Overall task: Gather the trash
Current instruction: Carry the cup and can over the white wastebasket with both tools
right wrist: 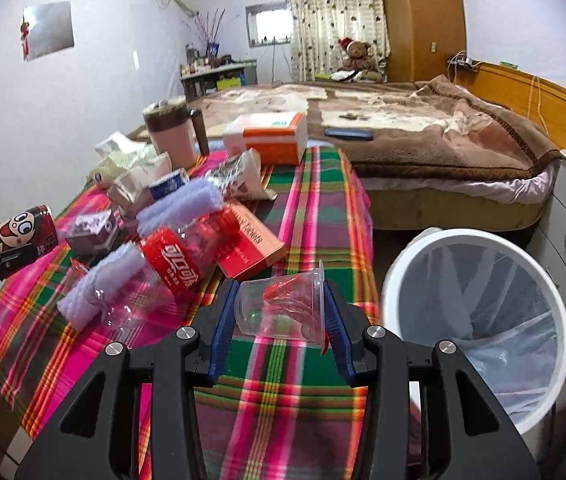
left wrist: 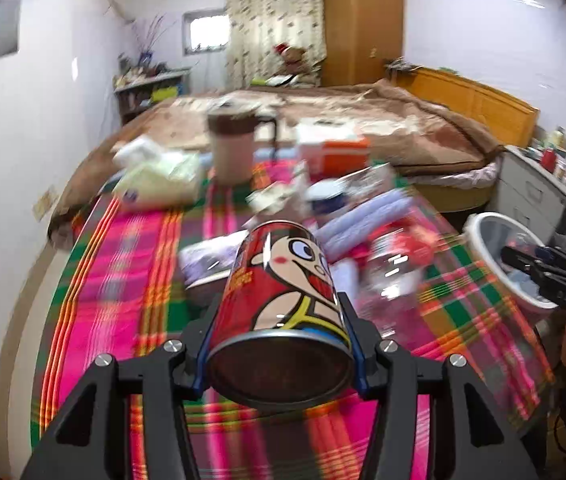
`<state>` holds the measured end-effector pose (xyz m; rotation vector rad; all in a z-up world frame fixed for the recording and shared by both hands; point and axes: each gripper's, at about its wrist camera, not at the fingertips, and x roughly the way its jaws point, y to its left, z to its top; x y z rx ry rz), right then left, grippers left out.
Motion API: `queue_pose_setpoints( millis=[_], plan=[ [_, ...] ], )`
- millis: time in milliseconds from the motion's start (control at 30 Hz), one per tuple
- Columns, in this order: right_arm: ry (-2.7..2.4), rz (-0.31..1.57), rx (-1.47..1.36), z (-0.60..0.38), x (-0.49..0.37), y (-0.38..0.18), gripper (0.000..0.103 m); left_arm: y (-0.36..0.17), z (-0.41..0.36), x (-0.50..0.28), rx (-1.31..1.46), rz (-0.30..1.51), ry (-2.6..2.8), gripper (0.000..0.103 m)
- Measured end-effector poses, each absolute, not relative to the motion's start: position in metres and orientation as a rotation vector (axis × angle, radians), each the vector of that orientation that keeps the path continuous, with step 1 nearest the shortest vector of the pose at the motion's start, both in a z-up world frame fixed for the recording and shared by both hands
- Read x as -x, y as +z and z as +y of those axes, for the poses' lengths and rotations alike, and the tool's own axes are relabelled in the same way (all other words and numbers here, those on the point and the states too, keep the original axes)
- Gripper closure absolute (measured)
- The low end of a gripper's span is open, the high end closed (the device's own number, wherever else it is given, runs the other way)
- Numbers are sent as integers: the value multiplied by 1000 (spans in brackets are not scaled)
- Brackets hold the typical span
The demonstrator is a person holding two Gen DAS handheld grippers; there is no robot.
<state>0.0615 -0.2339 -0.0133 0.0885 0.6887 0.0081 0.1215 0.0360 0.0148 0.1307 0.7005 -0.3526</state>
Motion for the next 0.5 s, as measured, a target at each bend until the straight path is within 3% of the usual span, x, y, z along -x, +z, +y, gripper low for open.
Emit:
queue_pose_setpoints(
  millis=[500],
  plan=[
    [-155, 639, -118, -311, -23, 6, 59, 13, -133, -114, -168, 724, -696, 49]
  ],
)
